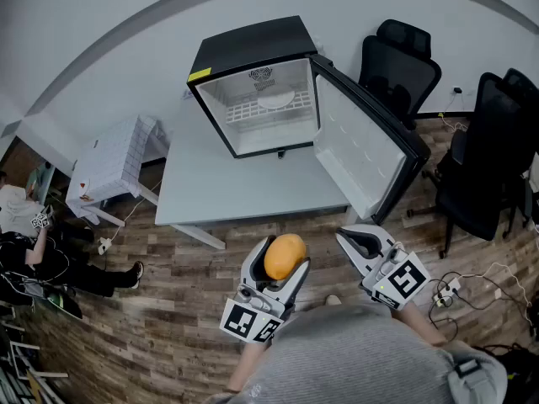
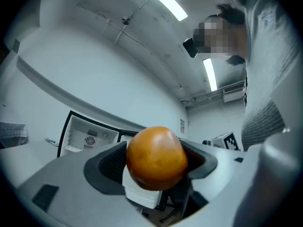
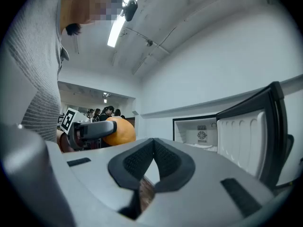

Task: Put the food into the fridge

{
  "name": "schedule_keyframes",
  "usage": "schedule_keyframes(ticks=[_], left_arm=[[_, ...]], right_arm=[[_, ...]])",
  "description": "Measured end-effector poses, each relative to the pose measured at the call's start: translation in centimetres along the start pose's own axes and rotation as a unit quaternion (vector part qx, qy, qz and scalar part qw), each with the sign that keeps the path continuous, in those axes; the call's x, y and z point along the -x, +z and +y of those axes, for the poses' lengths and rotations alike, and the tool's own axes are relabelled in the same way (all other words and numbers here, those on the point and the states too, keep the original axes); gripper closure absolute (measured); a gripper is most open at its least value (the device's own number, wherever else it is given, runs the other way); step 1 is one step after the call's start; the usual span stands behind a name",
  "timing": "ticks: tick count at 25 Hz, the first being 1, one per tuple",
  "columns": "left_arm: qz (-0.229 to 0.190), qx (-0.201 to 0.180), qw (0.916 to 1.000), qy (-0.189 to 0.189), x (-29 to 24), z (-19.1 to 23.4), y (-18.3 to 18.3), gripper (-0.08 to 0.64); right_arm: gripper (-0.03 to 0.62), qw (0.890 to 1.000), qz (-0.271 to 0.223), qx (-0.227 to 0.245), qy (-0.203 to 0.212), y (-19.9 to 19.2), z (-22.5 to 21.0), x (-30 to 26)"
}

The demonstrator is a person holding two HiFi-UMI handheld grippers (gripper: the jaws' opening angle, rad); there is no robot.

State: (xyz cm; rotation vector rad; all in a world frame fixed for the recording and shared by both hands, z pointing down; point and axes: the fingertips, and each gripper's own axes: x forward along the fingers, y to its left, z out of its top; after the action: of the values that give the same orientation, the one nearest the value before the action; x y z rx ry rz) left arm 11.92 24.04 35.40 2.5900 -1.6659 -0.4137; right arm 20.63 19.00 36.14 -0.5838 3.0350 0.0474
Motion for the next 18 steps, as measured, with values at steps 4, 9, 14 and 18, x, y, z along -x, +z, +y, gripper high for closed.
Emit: schedule_keyframes(ticks=[4, 9, 14, 18], left_arm=[[0.011, 0.017, 0.9998, 0.004, -0.2, 0.0, -1.0, 0.212], [0.016, 0.017, 0.9997, 0.006, -0.8, 0.0, -1.5, 0.212], [0.02, 0.016, 0.9997, 0.005, -1.2, -0.2, -1.7, 0.213], [0.022, 0.016, 0.9996, 0.009, -1.3, -0.2, -2.0, 0.212]], right_arm=[[0.58, 1.0, 0.012, -0.004, 0.008, -1.1, 0.3, 0.0], [0.58, 1.0, 0.012, -0.005, 0.017, -1.6, 0.1, 0.0], [0.58, 1.0, 0.017, -0.013, 0.017, -1.8, -0.4, -0.1], [0.58, 0.999, 0.018, -0.012, 0.026, -2.0, -0.4, -0.2]])
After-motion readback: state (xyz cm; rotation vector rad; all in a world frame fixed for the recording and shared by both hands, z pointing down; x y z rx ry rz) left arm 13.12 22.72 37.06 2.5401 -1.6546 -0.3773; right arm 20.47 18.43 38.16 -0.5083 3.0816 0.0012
